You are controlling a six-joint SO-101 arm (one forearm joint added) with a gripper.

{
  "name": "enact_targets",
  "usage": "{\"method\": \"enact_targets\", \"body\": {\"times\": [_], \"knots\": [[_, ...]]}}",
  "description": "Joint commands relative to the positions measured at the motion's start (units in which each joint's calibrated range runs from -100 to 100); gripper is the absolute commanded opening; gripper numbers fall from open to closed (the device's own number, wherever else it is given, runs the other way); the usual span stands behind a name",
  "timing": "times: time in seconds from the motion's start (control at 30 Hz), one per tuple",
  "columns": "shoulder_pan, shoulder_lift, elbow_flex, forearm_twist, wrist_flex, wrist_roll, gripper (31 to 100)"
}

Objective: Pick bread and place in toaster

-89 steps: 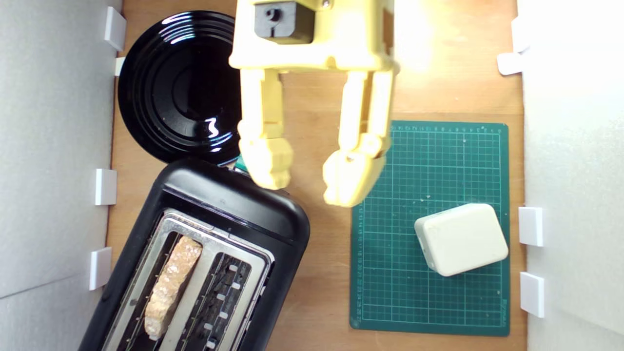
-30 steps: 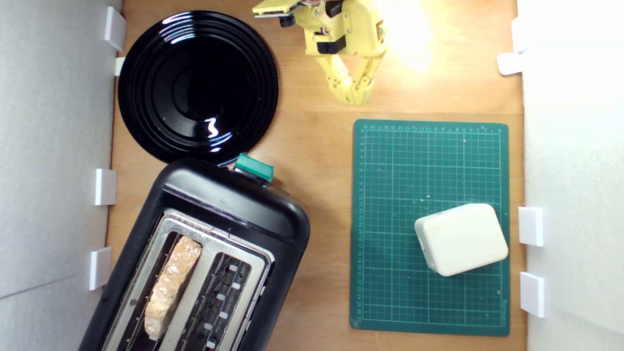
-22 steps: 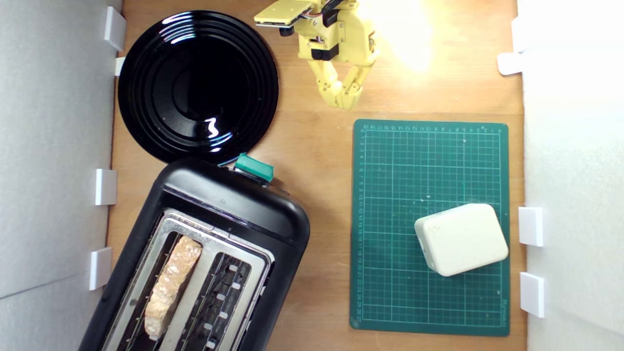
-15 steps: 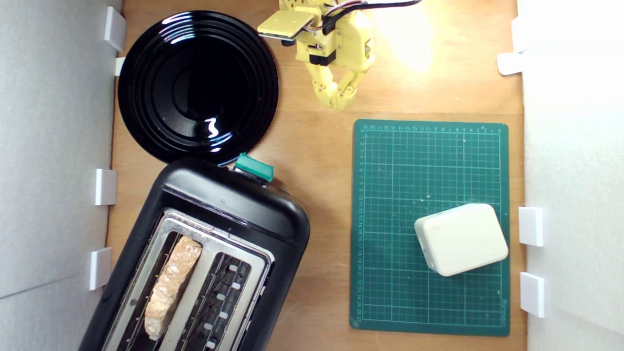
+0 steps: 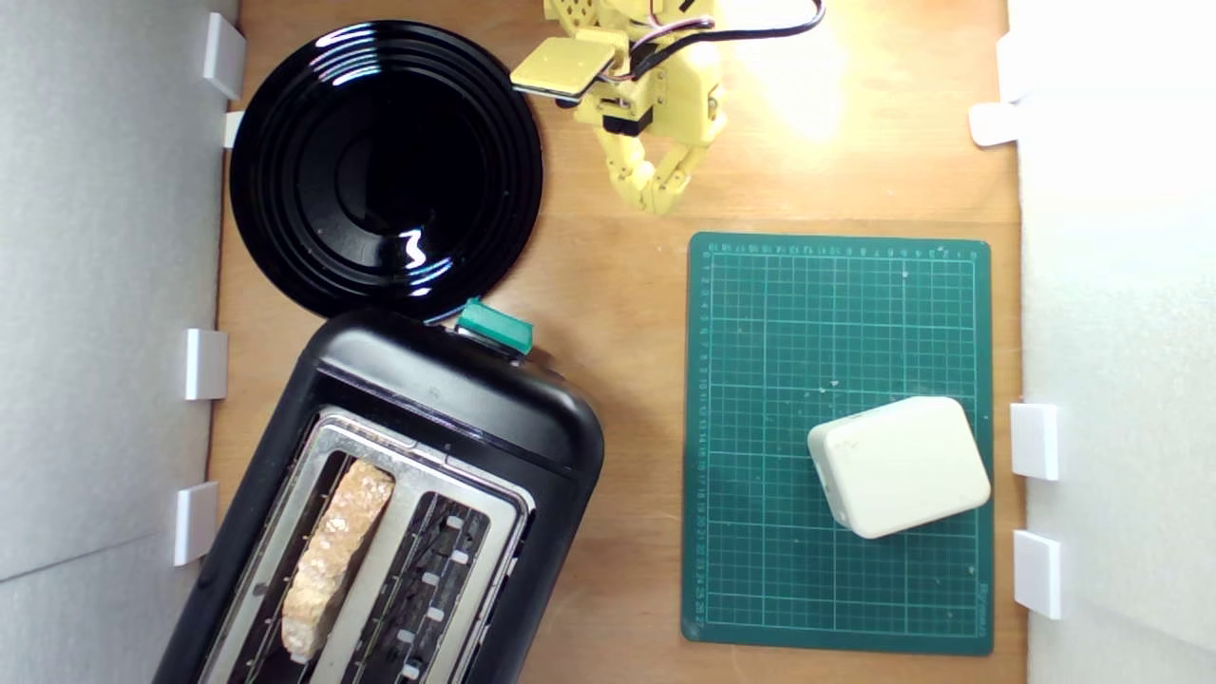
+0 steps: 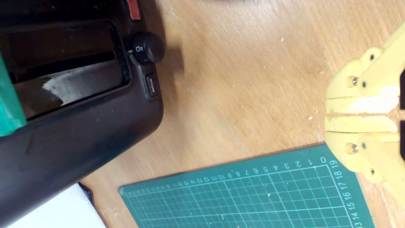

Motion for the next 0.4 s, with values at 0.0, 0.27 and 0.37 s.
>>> {"method": "enact_targets", "body": {"times": [0.0,0.27,0.37], "knots": [[0.0,-0.51,0.46,0.86,-0.49,0.08,32.6],[-0.08,-0.18,0.46,-0.14,-0.23,0.13,32.7],[0.0,-0.18,0.37,-0.05,-0.23,0.19,32.7]]}}
